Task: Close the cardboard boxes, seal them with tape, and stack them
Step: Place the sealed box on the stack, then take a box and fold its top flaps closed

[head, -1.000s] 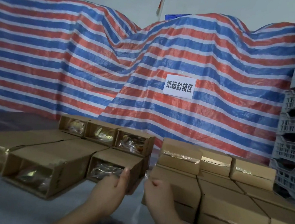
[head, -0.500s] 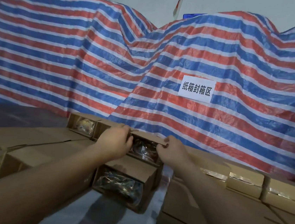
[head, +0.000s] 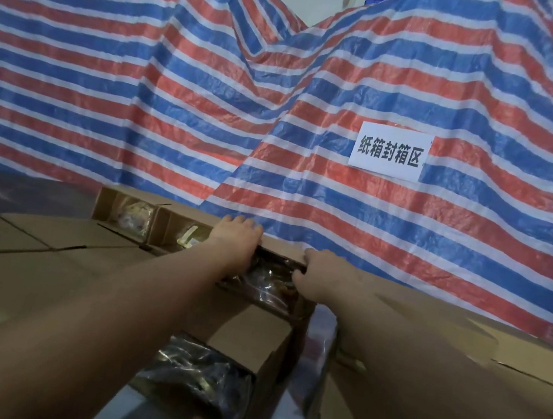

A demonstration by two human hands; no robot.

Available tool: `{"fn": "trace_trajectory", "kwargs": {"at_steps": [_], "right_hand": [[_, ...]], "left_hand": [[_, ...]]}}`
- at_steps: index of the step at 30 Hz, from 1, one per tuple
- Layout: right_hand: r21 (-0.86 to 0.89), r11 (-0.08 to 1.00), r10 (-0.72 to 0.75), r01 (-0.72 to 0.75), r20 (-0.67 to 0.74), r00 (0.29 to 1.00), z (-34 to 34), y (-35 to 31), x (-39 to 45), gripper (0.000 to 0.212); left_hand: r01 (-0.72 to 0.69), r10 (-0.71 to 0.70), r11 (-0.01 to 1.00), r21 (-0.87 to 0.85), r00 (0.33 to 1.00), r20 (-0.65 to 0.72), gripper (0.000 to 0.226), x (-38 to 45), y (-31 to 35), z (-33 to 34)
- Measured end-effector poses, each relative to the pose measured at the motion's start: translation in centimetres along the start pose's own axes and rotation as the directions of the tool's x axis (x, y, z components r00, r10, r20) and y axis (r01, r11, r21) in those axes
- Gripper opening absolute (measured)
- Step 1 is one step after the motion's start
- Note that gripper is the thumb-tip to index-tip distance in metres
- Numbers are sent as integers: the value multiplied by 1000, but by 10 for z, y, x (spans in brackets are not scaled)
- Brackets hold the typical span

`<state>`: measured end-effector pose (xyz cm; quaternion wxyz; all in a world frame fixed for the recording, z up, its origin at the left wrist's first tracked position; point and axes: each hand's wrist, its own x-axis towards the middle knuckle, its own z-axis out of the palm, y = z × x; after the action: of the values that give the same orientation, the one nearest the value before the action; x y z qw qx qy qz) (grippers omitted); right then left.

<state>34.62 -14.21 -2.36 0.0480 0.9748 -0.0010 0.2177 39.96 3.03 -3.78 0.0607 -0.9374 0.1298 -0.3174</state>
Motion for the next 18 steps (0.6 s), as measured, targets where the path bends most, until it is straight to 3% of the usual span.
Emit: {"fn": "trace_trajectory", "kwargs": {"at_steps": [6, 13, 18], "right_hand": [[-99, 994, -55, 47, -87, 995, 0, 0, 6, 3], [32, 997, -59, 65, -159, 986, -68, 5, -6, 9], [275, 960, -62, 49, 40, 997, -155, 4, -37, 22]], "left_hand": [[-5, 7, 995, 96, 1000, -20, 32, 8, -1, -2], [30, -29, 1000, 3, 997, -76, 19, 5, -16, -89], [29, -39, 987, -159, 997, -64, 20, -16, -30, -172]]}}
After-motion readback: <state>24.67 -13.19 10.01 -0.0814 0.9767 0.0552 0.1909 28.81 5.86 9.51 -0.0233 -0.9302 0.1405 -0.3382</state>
